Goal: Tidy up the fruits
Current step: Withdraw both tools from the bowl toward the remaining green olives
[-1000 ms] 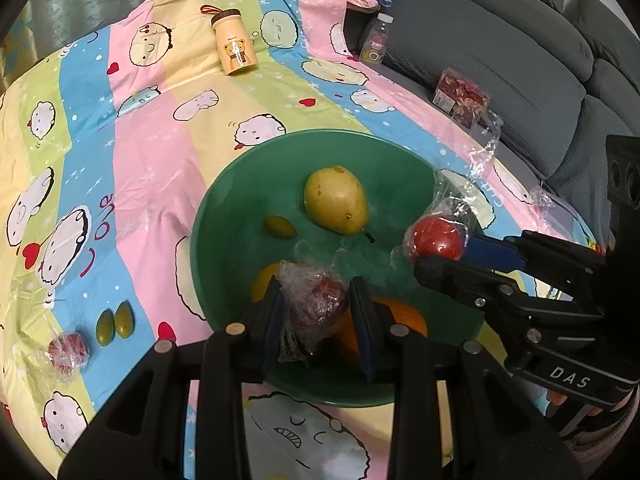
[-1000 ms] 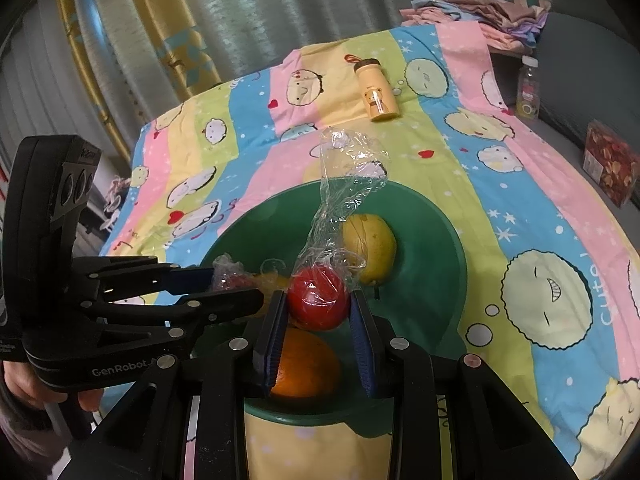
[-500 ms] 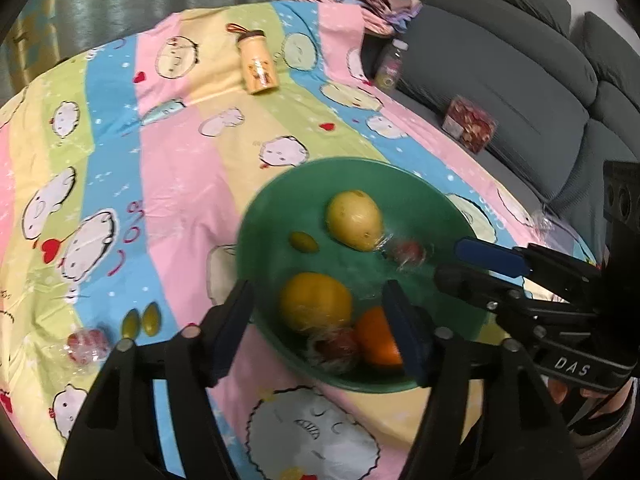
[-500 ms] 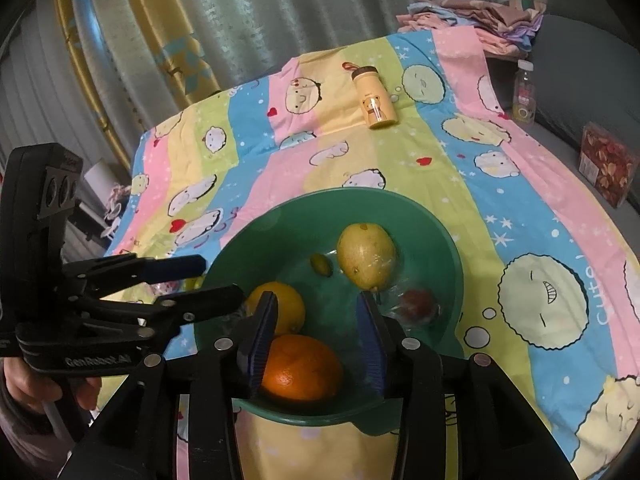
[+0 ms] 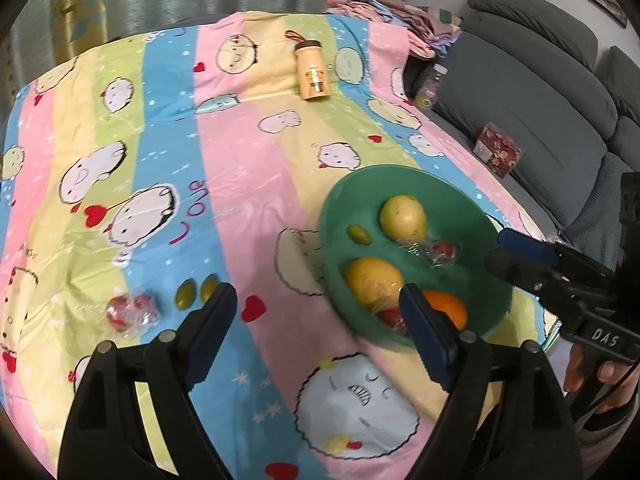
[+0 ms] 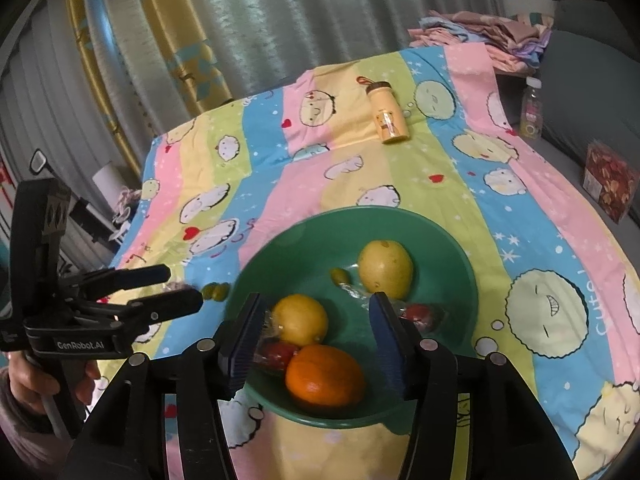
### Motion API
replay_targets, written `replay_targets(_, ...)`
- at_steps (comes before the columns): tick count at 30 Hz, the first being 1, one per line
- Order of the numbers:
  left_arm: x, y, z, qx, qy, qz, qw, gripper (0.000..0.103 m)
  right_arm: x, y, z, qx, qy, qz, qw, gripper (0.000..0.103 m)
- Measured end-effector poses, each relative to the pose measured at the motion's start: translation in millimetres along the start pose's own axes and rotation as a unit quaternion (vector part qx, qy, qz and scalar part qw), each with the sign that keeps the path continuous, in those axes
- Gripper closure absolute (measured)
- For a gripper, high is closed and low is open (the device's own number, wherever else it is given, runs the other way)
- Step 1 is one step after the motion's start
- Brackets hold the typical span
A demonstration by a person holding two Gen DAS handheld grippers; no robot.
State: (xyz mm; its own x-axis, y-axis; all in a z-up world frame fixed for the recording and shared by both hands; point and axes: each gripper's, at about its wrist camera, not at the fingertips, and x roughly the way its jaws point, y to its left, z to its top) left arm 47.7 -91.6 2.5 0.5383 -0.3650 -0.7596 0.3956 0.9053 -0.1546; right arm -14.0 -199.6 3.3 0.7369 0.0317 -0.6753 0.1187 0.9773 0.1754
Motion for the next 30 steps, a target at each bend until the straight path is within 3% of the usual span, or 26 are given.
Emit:
replay_targets(11,-21,29,-17,-0.023,-0.013,0.023,0.9994,0.018,5,41,4,-0.043,0.007,0.022,0.999,0.048)
replay_targets(30,-31,82,-48,-0.093,-0.008,0.016,0.9955,0.018,32,98,-3,-0.094,0.049,0.046,0.993,0.047)
